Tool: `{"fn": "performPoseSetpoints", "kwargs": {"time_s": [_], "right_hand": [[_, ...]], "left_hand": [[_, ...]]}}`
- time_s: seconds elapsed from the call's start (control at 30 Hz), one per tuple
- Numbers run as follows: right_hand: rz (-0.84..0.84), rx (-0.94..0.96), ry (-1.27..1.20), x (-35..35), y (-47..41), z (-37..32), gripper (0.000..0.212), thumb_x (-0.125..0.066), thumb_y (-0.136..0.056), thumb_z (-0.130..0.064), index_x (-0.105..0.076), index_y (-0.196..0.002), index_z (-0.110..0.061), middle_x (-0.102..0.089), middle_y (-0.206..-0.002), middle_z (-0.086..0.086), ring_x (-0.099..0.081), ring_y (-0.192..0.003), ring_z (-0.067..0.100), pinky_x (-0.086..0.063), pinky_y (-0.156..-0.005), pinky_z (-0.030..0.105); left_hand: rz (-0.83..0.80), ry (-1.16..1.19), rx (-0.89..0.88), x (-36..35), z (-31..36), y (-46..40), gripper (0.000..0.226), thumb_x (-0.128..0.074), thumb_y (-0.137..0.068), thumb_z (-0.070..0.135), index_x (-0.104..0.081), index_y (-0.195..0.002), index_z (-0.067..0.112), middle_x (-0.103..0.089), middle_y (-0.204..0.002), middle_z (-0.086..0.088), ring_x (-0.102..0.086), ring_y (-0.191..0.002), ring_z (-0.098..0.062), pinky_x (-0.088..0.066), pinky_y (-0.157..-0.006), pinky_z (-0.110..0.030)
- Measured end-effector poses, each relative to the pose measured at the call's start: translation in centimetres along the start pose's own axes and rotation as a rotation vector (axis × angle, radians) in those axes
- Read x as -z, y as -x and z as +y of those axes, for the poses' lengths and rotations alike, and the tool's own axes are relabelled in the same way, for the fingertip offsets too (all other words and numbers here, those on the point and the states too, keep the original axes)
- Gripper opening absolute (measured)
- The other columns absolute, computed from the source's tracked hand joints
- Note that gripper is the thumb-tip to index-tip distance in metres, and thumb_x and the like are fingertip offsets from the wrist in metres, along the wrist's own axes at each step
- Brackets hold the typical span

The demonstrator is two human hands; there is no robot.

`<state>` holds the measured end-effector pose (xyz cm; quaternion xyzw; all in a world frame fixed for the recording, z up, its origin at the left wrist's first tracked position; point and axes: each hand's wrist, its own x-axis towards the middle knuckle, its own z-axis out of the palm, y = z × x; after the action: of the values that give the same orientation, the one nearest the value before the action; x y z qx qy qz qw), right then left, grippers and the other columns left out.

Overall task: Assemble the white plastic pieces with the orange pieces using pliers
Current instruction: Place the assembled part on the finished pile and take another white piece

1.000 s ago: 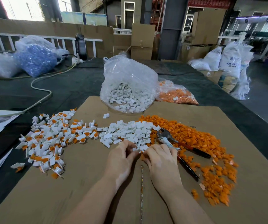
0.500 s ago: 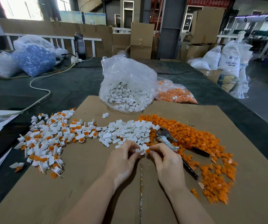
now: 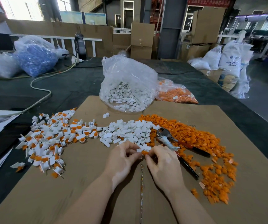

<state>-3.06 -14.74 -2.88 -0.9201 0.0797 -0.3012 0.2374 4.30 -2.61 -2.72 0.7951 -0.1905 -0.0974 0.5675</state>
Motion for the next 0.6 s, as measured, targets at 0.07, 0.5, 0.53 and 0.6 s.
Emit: {"fn": "performPoseSetpoints", "kwargs": {"time_s": [0.07, 0.5, 0.53, 0.6], "right_hand": [[-0.017, -0.001, 0.002, -0.02, 0.01, 0.02, 0.022, -0.074, -0.075, -0.010, -0.055, -0.064, -0.014, -0.054, -0.062, -0.004, -0.049, -0.063, 0.016, -0.040, -0.064, 0.032], [-0.164, 0.002, -0.028, -0.02, 0.04, 0.08, 0.028, -0.064, -0.083, -0.009, -0.042, -0.065, -0.015, -0.044, -0.067, -0.003, -0.041, -0.069, 0.017, -0.030, -0.068, 0.027], [-0.173, -0.003, -0.030, 0.02, 0.07, 0.09, 0.028, -0.063, -0.084, -0.010, -0.042, -0.066, -0.015, -0.043, -0.067, -0.004, -0.041, -0.070, 0.016, -0.029, -0.068, 0.026], [-0.184, -0.011, -0.040, 0.07, 0.06, 0.18, 0.027, -0.063, -0.085, -0.012, -0.043, -0.066, -0.015, -0.043, -0.068, -0.005, -0.040, -0.071, 0.015, -0.029, -0.069, 0.025]], "left_hand": [[-0.004, -0.003, -0.008, -0.05, -0.03, 0.05, 0.012, -0.070, -0.081, 0.014, -0.063, -0.084, 0.022, -0.069, -0.075, -0.001, -0.061, -0.069, -0.007, -0.040, -0.060, -0.007], [-0.048, -0.180, -0.142, -0.19, -0.06, 0.45, 0.024, -0.068, -0.082, 0.013, -0.057, -0.073, 0.032, -0.060, -0.073, 0.013, -0.055, -0.073, -0.003, -0.043, -0.068, -0.016], [-0.061, -0.197, -0.157, -0.17, 0.02, 0.49, 0.024, -0.068, -0.082, 0.013, -0.057, -0.074, 0.032, -0.060, -0.073, 0.013, -0.055, -0.073, -0.001, -0.042, -0.067, -0.013], [-0.081, -0.229, -0.175, -0.12, 0.11, 0.53, 0.018, -0.067, -0.084, 0.014, -0.059, -0.077, 0.029, -0.061, -0.076, 0.013, -0.055, -0.074, -0.001, -0.040, -0.066, -0.009]]}}
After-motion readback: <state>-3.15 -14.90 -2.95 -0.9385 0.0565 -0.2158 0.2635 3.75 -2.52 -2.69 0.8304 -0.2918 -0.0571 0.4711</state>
